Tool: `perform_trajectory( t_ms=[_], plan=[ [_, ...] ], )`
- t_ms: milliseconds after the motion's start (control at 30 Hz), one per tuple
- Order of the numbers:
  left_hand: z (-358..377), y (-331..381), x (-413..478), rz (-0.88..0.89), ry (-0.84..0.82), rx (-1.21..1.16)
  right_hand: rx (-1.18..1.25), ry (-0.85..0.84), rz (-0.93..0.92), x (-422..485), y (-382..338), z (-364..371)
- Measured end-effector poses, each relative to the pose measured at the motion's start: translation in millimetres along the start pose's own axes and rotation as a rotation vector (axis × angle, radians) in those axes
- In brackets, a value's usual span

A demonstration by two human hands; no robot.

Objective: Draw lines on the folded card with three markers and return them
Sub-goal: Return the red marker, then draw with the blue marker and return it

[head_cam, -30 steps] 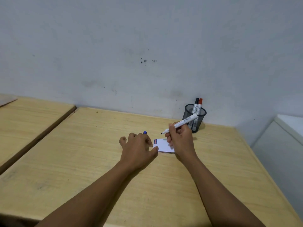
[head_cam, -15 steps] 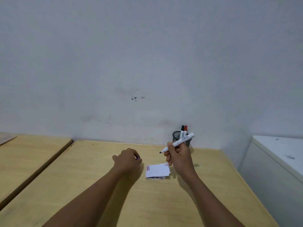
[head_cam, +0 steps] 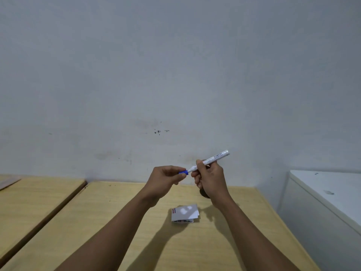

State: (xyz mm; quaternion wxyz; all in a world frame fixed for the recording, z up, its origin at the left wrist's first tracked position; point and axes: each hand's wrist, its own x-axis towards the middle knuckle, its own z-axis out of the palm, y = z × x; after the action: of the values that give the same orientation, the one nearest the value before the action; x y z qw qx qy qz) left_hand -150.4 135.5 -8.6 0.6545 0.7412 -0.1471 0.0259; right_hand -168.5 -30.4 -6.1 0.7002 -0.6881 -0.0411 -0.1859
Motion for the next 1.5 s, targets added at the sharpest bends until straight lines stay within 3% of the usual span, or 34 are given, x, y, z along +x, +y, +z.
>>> perform_trajectory(
  t_ms=[467, 667, 800, 933, 1033, 1167, 1333, 1500],
  plan=[
    [16.3, 33.6, -2.6, -0.034, -0.066, -0.105, 0.057, -0.006, -0.089, -4.9, -31.1, -12.6],
    [25.5, 34.5, -2.3, 0.269, 0.052, 0.027, 0.177, 0.046, -0.043, -3.6, -30.0, -10.1],
    [29.2, 28.6, 4.9, 0.404, 0.14, 0.267, 0.226, 0.068, 0.042, -2.4, -28.3, -10.3],
    [29.6, 36.3, 19.4, 0.448, 0.19, 0.374, -0.005, 0.164, 0.043, 7.5, -29.3, -18.5],
    [29.2, 44.2, 33.3, 0.459, 0.235, 0.468, -0.337, 0.285, -0.184, 22.9, -24.5, -36.0],
    [38.3, 59.8, 47.1, 0.513, 0.221, 0.596, -0.706, 0.165, -0.431, 39.4, -20.6, -54.2],
    [54.9, 77.8, 69.5, 0.579, 0.115, 0.602, -0.718, 0.14, -0.524, 67.0, -23.5, -64.9],
    [70.4, 71.6, 98.6, 0.565, 0.114, 0.606, -0.623, 0.173, -0.417, 94.6, -15.0, -77.7]
  ],
)
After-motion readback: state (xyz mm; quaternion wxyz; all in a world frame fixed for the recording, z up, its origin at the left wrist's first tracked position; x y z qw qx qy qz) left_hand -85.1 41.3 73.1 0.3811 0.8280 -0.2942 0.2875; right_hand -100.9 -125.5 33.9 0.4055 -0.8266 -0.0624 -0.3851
